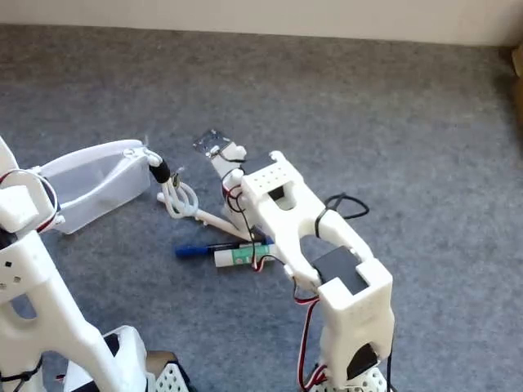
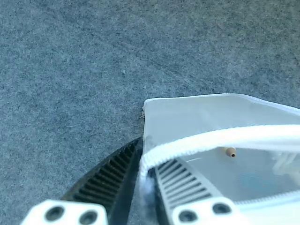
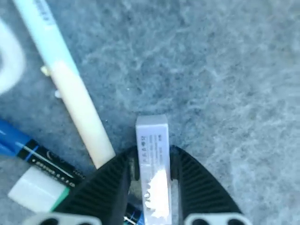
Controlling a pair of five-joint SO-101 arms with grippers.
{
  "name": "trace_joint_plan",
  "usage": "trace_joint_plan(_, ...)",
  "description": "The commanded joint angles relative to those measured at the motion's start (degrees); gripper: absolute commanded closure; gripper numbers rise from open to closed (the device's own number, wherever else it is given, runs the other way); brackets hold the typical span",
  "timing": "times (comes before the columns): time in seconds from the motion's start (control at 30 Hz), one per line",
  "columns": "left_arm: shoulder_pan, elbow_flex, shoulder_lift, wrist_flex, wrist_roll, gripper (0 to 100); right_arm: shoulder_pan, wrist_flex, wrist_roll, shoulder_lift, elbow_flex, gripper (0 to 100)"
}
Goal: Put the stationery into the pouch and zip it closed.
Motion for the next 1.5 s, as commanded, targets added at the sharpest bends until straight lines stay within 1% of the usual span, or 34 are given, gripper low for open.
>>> trace_joint_plan(0.0, -0.3, 0.1, -0.6, -0.5, 0.8, 99, 0.6, 1.3, 0.6, -0.2, -0.7, 88.5)
trace_joint_plan(0.13, -0.3, 0.1, -0.7, -0.5, 0.8, 99, 0.6, 1.3, 0.9, -0.4, -0.6, 98.5)
trace_joint_plan(0.17, -0.3, 0.1, -0.7, -0.5, 0.8, 99, 0.6, 1.5, 0.9, -0.5, -0.6, 99.7)
trace_joint_plan(0.33, 2.2, 0.2, -0.7, -0.5, 0.8, 99, 0.4, 6.5, 0.7, -1.4, -1.0, 99.1)
trace_joint_plan(0.57, 3.4, 0.8, -0.6, -0.6, 0.8, 99, 0.5, 6.1, 0.4, -9.8, -0.4, 99.1)
trace_joint_plan(0.63, 3.4, 1.5, -0.7, -0.8, 0.8, 99, 0.5, 4.6, -2.5, -12.1, 0.6, 99.3)
trace_joint_plan(0.7, 3.4, 1.5, -0.7, -0.9, 0.8, 99, 0.6, 1.3, -4.6, -14.5, 3.5, 99.3)
trace_joint_plan(0.87, 3.4, 1.5, -0.7, -0.7, 0.8, 99, 0.6, -9.9, -4.9, -23.5, 15.2, 99.3)
trace_joint_plan(1.0, 3.4, 1.5, -0.7, -0.7, 0.8, 99, 0.6, -15.6, -5.1, -32.4, 22.7, 99.3)
trace_joint_plan(1.17, 3.4, 1.5, -0.7, -0.5, 0.7, 99, 0.5, -22.2, -10.4, -42.5, 30.8, 99.3)
trace_joint_plan(1.37, 3.4, 1.5, -0.7, -0.5, 0.7, 99, 0.3, -33.0, -10.5, -55.3, 43.3, 99.3)
trace_joint_plan(1.47, 3.4, 1.5, -0.7, -0.5, 0.7, 99, 0.2, -35.6, -10.6, -61.1, 47.7, 99.3)
